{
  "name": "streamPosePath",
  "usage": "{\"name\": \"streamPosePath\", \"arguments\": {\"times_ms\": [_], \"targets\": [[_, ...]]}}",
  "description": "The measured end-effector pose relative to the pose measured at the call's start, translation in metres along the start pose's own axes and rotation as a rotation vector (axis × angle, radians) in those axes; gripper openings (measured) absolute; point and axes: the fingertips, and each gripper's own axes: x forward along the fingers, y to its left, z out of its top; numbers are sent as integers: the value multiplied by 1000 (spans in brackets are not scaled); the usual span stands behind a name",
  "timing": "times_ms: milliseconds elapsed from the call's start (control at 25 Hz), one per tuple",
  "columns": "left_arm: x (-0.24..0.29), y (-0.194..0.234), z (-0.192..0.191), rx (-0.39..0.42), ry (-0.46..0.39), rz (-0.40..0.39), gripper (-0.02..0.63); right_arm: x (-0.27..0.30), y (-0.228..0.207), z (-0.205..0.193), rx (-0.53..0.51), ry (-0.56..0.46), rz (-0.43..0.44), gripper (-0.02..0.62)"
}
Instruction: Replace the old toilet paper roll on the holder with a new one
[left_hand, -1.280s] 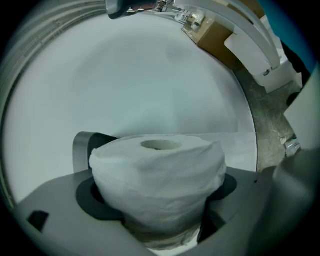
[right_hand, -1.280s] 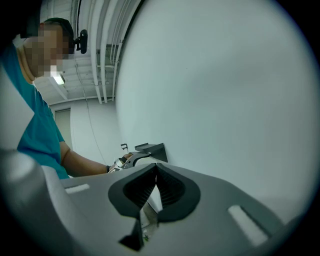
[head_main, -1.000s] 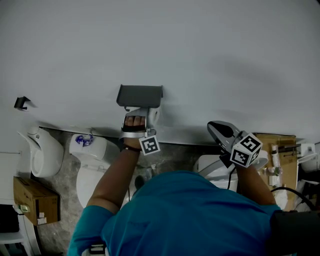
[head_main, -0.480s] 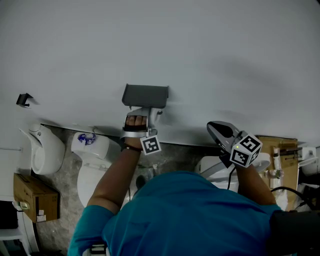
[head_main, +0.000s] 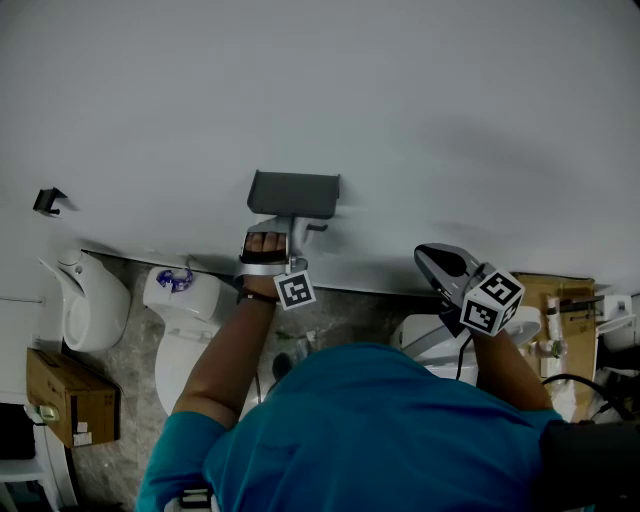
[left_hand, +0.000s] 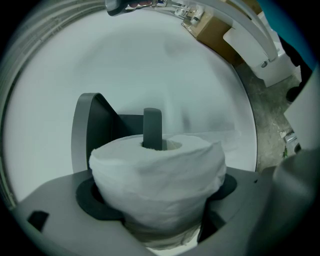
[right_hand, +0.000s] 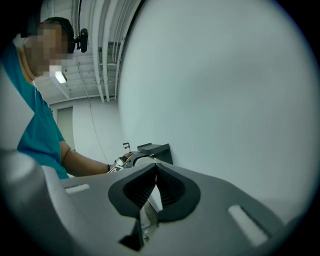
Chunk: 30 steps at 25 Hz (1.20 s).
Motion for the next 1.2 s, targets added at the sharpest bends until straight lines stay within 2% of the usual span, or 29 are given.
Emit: {"name": "streamPosePath", "arguments": {"times_ms": [320,520,880,960,1080,1200], "targets": [[0,1,0,-15,-6,4,488,1,3,0,-3,1,-3,5],[-6,-16,10,-115,-58,-102,488,2,5,-1,0,1,-2,5],[-23,-16,14,-184,-91,-144,489,4,12,0,-2,-10,11,5],[-27,-14,13,-193,-92,-142,489,5,15,0,-5,-12,19,5],[-30,-4,7,-203,-76,-84,489,5,18,0,-8,-15,25,5],[-37,-4,6,-227,-79,-96,489,4,20,0,-6,-17,25,5]]}}
